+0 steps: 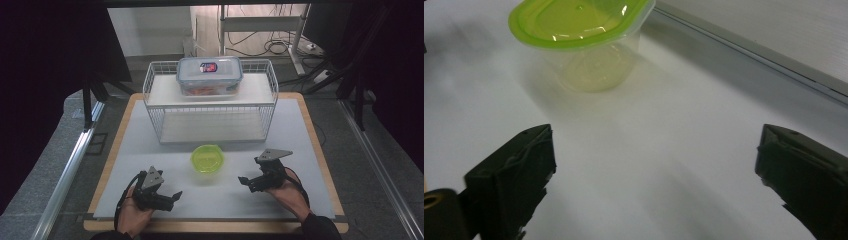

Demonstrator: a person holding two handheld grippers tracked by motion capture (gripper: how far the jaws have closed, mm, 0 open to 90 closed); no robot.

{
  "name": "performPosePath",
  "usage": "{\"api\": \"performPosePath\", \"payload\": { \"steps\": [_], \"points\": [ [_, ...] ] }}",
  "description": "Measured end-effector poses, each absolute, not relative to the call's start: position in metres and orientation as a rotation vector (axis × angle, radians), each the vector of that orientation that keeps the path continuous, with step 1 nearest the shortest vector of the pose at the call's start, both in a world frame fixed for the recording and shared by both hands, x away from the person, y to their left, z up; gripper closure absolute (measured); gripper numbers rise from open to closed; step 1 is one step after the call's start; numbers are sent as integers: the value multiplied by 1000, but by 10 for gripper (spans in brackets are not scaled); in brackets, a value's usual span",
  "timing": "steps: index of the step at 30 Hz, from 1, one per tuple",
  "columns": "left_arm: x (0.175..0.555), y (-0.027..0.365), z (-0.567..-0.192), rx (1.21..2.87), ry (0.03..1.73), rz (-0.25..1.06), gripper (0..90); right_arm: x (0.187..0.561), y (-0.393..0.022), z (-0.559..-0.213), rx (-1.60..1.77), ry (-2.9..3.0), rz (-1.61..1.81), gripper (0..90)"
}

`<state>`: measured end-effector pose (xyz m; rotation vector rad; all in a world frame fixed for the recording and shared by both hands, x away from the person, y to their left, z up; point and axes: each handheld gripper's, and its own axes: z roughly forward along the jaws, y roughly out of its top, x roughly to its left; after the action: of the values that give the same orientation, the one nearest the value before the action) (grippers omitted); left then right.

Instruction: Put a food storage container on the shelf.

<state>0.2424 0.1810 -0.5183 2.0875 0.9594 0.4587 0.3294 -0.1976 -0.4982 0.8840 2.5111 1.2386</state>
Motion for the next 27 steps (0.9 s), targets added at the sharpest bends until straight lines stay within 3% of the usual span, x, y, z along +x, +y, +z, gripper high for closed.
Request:
{"api": "performPosePath", "payload": {
  "steps": [7, 17, 27],
  "points": [
    [240, 182, -519, 2098, 942, 455, 27, 339, -188, -494, 941, 2584, 1210, 25],
    [240, 182, -519, 2108, 931, 460, 31, 369, -177, -478, 1077, 2604, 1309, 311],
    [240, 182, -520, 2114, 928, 458, 34, 394, -145, -473, 1134, 2592, 1365, 492]
  ]
}}
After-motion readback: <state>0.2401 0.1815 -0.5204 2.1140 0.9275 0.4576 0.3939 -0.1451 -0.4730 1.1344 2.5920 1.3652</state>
